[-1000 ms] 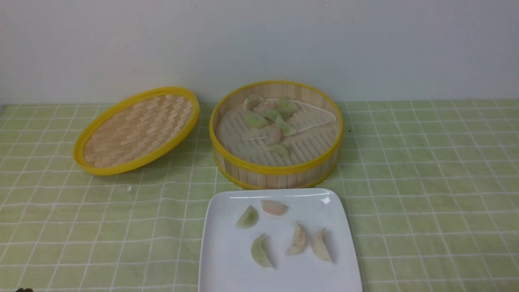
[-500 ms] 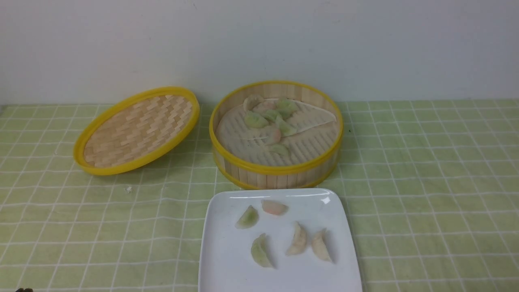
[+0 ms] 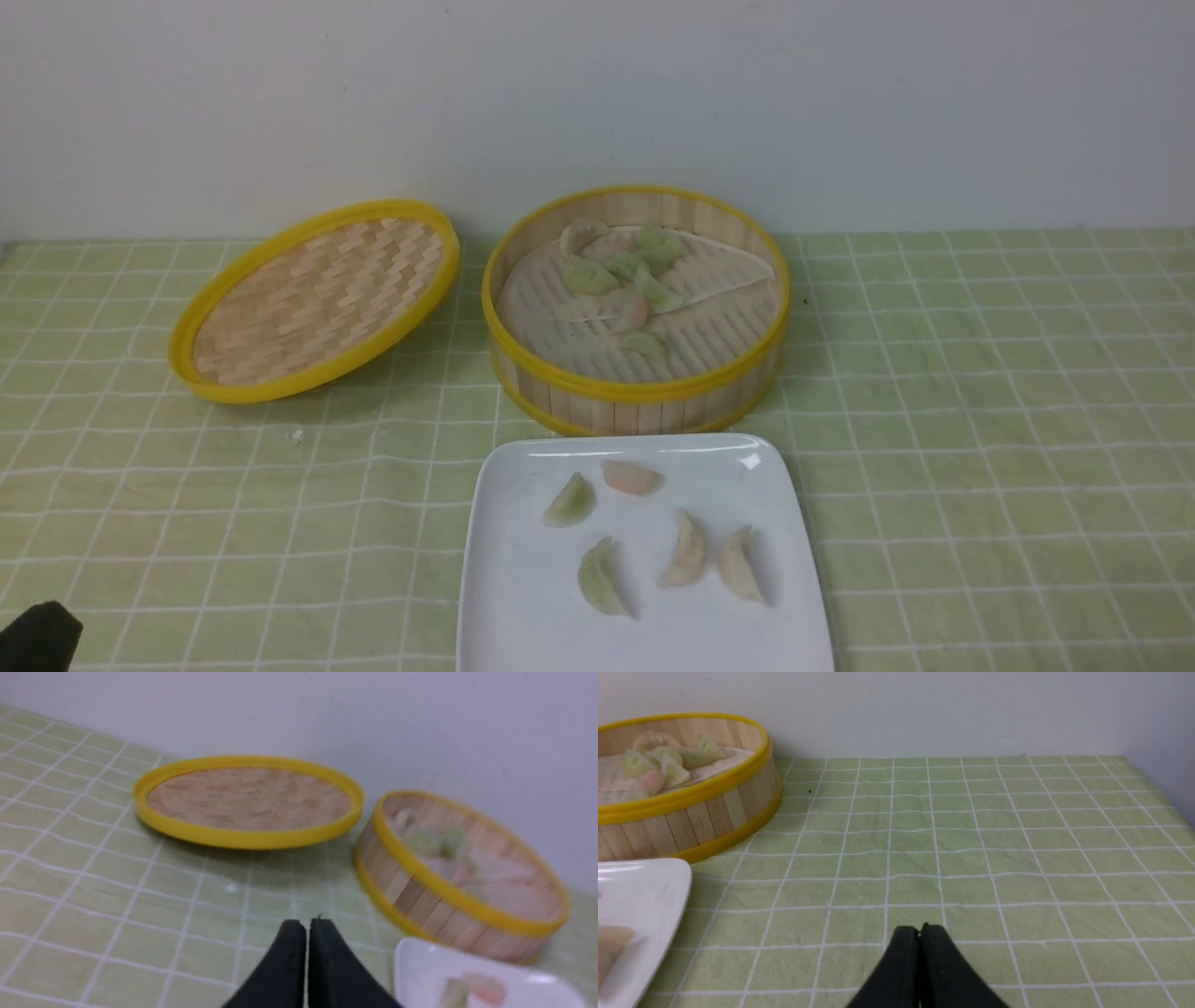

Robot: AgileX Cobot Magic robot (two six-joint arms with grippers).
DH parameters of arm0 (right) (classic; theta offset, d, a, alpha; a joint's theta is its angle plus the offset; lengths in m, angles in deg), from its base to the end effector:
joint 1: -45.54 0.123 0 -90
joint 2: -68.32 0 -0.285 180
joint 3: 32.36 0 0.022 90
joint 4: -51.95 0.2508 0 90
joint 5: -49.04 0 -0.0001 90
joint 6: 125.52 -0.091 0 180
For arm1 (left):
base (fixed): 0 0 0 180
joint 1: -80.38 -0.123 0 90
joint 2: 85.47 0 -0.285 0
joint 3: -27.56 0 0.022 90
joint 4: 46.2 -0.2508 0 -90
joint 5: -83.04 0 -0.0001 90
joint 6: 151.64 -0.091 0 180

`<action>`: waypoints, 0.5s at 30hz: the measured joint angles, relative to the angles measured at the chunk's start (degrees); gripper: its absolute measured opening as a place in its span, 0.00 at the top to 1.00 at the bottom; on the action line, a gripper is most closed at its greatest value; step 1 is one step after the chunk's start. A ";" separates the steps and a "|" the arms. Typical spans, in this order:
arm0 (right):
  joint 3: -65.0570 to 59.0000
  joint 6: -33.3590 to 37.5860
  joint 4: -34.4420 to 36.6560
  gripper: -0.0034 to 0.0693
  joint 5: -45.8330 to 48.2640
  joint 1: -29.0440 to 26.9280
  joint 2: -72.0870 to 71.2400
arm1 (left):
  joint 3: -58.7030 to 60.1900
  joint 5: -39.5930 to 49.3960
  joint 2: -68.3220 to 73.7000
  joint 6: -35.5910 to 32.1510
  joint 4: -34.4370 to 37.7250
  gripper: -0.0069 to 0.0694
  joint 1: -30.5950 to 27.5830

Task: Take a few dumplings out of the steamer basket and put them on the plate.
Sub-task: Use the right arm to grab a dumpling from inside the steamer

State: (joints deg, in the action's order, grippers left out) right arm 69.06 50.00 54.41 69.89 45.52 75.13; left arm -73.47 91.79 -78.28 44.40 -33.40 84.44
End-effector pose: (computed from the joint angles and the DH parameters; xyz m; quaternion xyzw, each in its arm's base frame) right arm 0.0526 0.0014 0.1734 0.0428 0.7986 0.0415 0.5988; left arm 0.0563 -0.0071 0.1899 -0.1457 0.7209 -0.2029 0.6465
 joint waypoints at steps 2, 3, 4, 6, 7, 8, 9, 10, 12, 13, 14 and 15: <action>-0.36 -2.57 4.60 0.97 -2.96 0.00 0.00 | 0.00 -1.62 0.00 1.62 2.82 0.92 0.00; -0.36 -4.20 8.40 0.97 -5.27 0.00 0.00 | 0.00 -2.63 0.00 1.97 3.95 0.92 0.00; -0.36 -5.50 10.89 0.97 -6.35 0.00 0.00 | 0.00 -3.12 0.00 2.07 4.73 0.92 0.00; -0.36 -10.84 22.02 0.97 -13.01 0.00 0.00 | 0.00 -7.45 0.00 2.51 7.53 0.92 0.00; -0.36 -11.87 25.08 0.97 -14.91 0.00 0.00 | 0.00 -9.24 0.00 2.50 8.19 0.92 0.00; -0.36 -12.49 27.15 0.97 -15.77 0.00 0.00 | 0.00 -10.77 0.00 2.50 8.55 0.92 0.00; -0.36 -12.89 31.08 0.97 -17.09 0.00 0.00 | 0.00 -15.08 0.00 2.51 9.21 0.92 0.00; -0.36 -12.97 31.08 0.97 -17.09 0.00 0.00 | 0.00 -15.77 0.00 2.56 9.38 0.92 0.00; -0.36 -13.33 35.52 0.97 -18.47 0.00 0.00 | -0.12 -23.18 0.00 2.74 9.84 0.92 0.00; -0.36 -13.55 36.76 0.97 -19.22 0.00 0.00 | -0.57 -24.17 0.00 2.83 10.02 0.92 0.00; -0.36 -13.55 37.57 0.97 -20.24 0.00 0.00 | -1.77 -24.03 0.00 2.90 10.15 0.92 0.00; -0.36 -13.48 37.93 0.97 -20.85 0.02 0.00 | -3.67 -22.86 0.00 2.94 10.14 0.92 0.00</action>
State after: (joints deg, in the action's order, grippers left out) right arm 68.71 36.52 92.34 49.04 45.54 75.13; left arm -77.15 68.92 -78.28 47.34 -23.26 84.44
